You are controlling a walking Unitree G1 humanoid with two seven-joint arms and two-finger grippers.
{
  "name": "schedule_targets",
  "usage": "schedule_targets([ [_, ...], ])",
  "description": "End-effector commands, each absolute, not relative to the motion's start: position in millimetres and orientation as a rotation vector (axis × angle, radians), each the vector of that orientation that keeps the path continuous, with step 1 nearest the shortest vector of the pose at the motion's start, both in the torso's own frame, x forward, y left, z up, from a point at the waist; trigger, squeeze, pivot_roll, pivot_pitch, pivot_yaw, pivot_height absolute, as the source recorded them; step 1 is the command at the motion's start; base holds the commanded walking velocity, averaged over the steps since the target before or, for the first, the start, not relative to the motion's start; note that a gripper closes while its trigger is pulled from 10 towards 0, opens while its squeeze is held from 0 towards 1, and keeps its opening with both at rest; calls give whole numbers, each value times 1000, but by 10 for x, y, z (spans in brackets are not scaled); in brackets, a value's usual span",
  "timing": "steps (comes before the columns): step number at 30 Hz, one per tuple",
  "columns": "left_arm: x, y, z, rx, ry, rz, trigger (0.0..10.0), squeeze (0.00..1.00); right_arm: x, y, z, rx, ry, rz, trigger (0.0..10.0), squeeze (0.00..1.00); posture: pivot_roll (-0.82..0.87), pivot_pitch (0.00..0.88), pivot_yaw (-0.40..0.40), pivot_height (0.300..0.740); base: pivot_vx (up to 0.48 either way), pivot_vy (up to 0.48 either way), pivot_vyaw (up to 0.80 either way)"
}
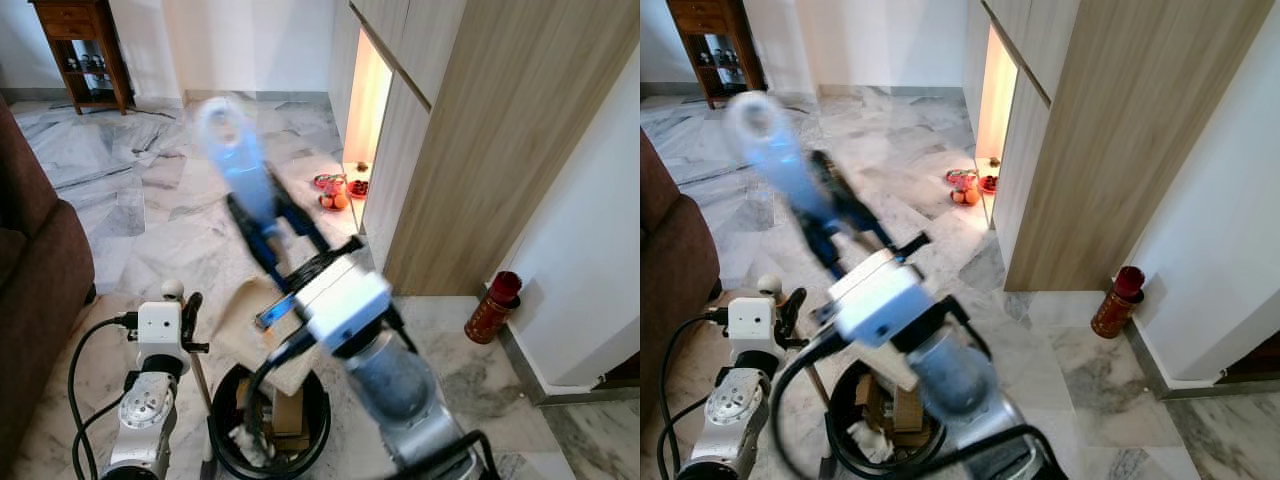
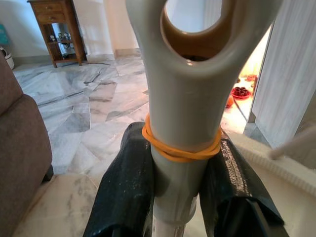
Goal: Sweep floor
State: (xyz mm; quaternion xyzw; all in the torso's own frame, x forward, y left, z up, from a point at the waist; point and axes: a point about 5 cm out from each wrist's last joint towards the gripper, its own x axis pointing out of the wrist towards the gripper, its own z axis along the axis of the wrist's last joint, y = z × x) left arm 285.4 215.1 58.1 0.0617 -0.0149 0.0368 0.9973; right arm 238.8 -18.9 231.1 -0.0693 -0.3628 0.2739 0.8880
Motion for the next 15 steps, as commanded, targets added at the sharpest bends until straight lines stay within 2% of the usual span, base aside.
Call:
schedule_targets([
  [1,2904,2099,640,116,-67,67,10000,0,2521,-353,2373,-205,-799,469,10000,0,4,0,-52,740,0,0,0],
  [6,2899,2100,638,114,-69,74,10000,0,2650,-471,2319,-295,-767,393,10000,0,10,0,-55,740,0,0,0],
  [7,2900,2110,642,111,-72,80,10000,0,2806,-629,2284,-366,-734,316,10000,0,13,0,-58,740,0,0,0],
  [8,2900,2110,642,111,-72,80,10000,0,2806,-629,2284,-366,-734,316,10000,0,13,0,-58,740,0,0,0],
  [9,2899,2120,642,110,-72,83,10000,0,2945,-828,2273,-393,-705,223,10000,0,13,0,-59,740,0,0,0],
  [15,2892,2148,638,112,-69,89,10000,0,3117,-1175,2188,-376,-617,43,10000,0,13,0,-57,740,0,0,0],
])
